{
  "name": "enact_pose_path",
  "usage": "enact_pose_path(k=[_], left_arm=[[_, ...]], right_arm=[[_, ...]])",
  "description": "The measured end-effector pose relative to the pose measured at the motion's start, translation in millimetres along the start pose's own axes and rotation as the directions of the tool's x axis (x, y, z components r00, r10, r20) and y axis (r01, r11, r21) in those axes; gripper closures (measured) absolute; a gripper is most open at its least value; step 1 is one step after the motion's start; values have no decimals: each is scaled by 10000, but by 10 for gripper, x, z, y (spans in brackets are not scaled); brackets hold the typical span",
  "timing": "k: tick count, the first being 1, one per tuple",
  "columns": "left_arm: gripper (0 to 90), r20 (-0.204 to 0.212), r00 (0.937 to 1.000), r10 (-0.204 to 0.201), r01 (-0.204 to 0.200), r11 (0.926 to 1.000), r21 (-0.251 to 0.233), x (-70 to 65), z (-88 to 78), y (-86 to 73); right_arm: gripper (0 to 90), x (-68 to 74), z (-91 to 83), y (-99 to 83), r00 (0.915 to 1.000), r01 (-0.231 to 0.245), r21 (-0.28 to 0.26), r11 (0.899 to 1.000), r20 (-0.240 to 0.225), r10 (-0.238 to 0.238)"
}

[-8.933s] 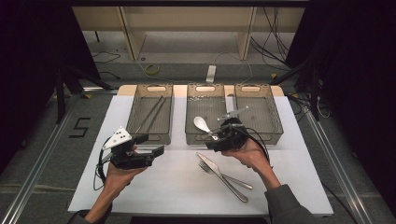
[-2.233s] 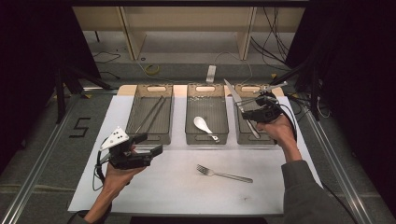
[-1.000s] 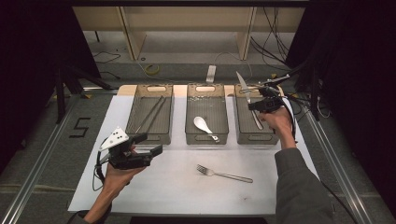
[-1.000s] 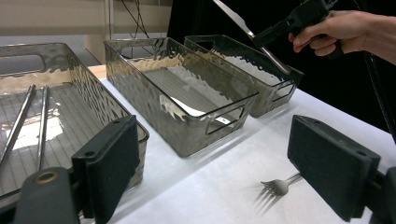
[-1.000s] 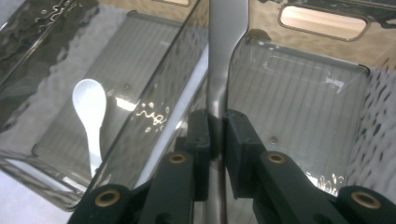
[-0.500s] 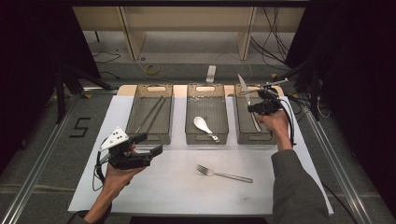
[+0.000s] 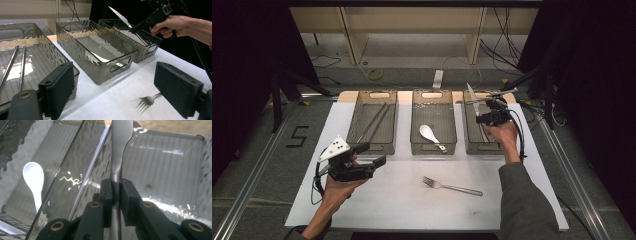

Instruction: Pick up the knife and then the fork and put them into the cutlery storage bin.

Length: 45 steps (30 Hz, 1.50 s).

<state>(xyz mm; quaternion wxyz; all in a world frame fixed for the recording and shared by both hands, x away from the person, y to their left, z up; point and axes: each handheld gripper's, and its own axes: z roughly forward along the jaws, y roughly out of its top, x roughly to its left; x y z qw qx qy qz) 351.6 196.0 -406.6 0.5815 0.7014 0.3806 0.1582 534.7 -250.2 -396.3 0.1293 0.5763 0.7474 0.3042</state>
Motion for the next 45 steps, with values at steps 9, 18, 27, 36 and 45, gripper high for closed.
enact_pose_path(k=[9,18,27,36,45], left_arm=[[160,-6,10000,2,-2,10000,-1,-1,2,-1],[160,-24,10000,12,-12,10000,12,-2,4,-2],[160,-30,10000,30,-30,10000,32,0,4,-2],[160,-35,10000,15,-15,10000,20,-4,5,-2],[160,-24,10000,31,-31,10000,-1,-5,5,-2]], right_arm=[[812,4,86,-61,9998,-196,137,9997,5,196],[811,5,124,-98,9993,-359,213,9991,-39,360],[767,4,172,-120,9982,-586,457,9972,-56,589],[584,60,4,-26,9986,-132,115,9998,-518,138],[466,141,-121,-55,9937,510,-50,9987,-992,-513]])
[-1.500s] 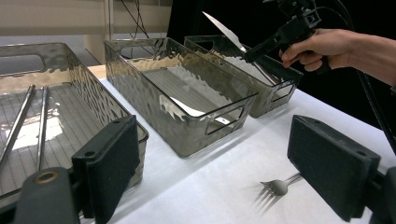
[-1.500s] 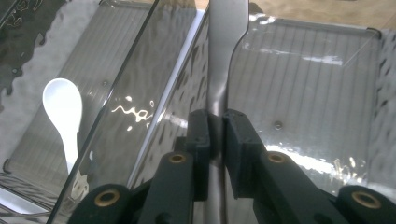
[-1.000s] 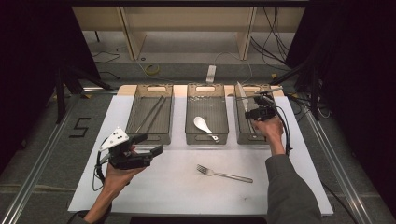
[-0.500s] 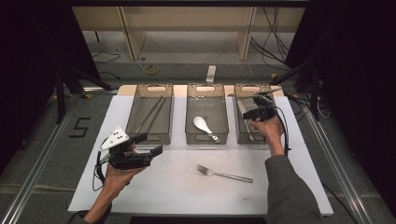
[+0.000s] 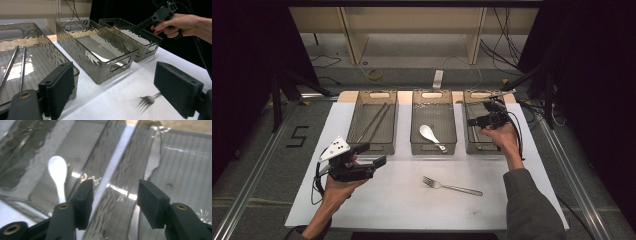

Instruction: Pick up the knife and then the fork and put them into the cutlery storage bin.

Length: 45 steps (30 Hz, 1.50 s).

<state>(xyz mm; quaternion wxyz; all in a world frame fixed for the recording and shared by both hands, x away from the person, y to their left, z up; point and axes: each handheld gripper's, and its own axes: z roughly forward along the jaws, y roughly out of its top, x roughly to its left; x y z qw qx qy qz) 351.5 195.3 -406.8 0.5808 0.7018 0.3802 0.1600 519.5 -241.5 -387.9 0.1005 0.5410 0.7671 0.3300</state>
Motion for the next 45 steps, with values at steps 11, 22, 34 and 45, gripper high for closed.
enact_pose_path(k=[11,22,34,45], left_arm=[[160,7,10000,50,-50,10000,24,1,1,-1],[160,36,10000,90,-90,10000,14,-2,-4,0],[159,77,9999,91,-91,10000,9,-12,-4,-1],[159,100,9999,97,-97,10000,11,-16,-3,-1]], right_arm=[[341,344,-254,-93,9764,1924,271,9809,-1053,-1886],[300,758,-369,-344,9256,3482,374,9367,-1722,-3372],[285,996,-292,-599,9004,4120,603,9092,-1797,-3962],[285,1066,-167,-712,8884,4423,1403,8858,-2042,-4112]])
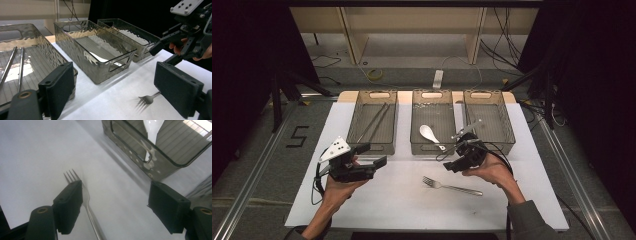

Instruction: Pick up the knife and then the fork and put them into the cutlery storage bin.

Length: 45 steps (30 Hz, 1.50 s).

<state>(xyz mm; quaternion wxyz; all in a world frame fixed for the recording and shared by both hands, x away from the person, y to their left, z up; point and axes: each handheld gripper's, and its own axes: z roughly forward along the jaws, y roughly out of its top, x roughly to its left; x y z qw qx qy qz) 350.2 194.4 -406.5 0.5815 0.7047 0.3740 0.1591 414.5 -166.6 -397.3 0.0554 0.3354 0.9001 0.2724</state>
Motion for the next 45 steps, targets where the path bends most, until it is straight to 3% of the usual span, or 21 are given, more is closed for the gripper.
enact_pose_path(k=[6,12,21,25,39,45], left_arm=[[159,-20,10000,5,-5,10000,-1,4,-5,0],[159,-20,10000,16,-16,10000,9,3,-5,0],[159,-32,10000,13,-13,10000,1,7,-10,1],[159,-22,10000,32,-32,10000,13,2,-4,-1],[159,-12,10000,32,-32,10000,4,1,-5,0],[159,-16,10000,36,-36,10000,2,0,-4,-1]], right_arm=[[299,46,47,-20,9996,263,459,9986,-47,-261],[381,80,92,-46,9988,463,873,9951,-178,-449],[477,144,272,-121,9961,860,1987,9763,-361,-804],[535,166,315,-163,9955,915,2081,9738,-448,-840],[644,205,448,-303,9932,1150,2986,9474,-504,-1047],[691,218,497,-327,9910,1327,3107,9412,-604,-1198]])
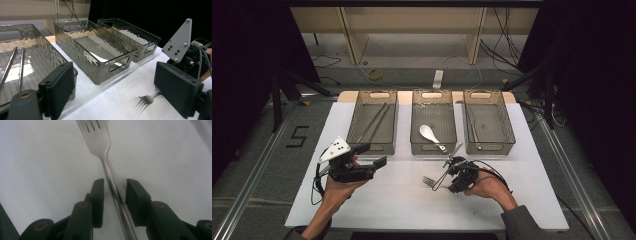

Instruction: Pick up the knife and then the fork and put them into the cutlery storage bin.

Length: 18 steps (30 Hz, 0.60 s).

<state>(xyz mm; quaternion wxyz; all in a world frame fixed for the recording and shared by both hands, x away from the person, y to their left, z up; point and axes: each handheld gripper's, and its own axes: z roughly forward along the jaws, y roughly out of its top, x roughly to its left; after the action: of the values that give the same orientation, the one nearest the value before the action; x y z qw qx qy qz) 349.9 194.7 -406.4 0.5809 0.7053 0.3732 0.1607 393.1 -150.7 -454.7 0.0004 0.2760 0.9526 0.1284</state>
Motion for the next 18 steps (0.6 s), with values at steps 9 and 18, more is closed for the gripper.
enact_pose_path(k=[9,18], left_arm=[[159,11,10000,6,-6,10000,3,-2,1,-1],[159,16,10000,4,-4,10000,4,-2,2,0]], right_arm=[[732,13,19,-9,9994,203,127,9997,279,-206],[762,52,25,-3,9987,284,192,9994,423,-292]])
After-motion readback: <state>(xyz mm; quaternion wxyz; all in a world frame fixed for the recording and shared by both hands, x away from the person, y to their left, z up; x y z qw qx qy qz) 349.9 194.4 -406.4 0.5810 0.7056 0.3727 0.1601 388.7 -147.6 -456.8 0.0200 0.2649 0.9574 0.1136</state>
